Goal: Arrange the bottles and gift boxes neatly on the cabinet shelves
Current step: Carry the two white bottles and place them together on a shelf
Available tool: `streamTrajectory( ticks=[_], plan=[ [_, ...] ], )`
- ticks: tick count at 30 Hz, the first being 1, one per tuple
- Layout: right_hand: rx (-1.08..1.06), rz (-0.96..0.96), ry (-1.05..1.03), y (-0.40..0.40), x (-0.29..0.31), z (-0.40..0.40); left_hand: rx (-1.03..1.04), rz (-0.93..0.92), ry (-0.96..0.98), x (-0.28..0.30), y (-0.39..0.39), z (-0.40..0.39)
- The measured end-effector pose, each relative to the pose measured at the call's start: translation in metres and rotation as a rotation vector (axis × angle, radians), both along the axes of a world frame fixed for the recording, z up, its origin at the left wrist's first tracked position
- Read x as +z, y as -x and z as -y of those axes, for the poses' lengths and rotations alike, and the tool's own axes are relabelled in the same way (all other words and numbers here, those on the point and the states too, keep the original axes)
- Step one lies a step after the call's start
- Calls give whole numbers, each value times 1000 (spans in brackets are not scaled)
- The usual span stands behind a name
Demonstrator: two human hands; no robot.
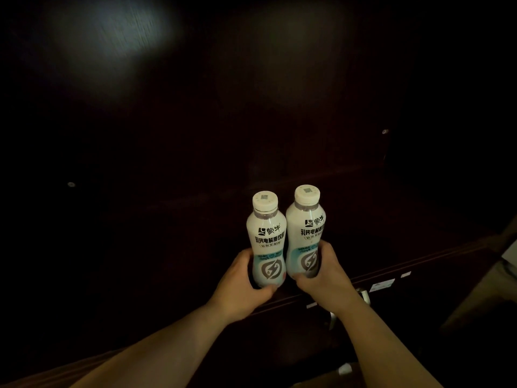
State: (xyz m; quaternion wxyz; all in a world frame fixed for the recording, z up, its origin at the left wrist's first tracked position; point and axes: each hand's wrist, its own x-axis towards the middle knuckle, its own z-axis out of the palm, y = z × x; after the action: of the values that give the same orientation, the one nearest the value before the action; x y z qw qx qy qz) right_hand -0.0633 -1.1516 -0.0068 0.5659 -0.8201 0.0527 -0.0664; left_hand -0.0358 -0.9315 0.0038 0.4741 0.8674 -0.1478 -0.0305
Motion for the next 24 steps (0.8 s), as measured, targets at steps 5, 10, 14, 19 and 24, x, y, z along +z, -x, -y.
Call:
streamTrajectory(
  ticks=[5, 10, 14, 19, 24],
  plan=[
    [3, -15, 8, 0, -2, 3, -5, 1, 16, -1, 0, 0],
    [2, -10, 3, -1, -4, 4, -3, -11, 25, -2, -1, 0],
    [0, -10, 0, 1, -4, 4, -5, -19, 45, -1, -1, 0],
    [18, 4, 5, 5, 1, 1, -7, -29, 50, -1, 0, 0],
    [23, 38, 33, 6, 3, -1, 11, -49, 35, -1, 1, 0]
  ],
)
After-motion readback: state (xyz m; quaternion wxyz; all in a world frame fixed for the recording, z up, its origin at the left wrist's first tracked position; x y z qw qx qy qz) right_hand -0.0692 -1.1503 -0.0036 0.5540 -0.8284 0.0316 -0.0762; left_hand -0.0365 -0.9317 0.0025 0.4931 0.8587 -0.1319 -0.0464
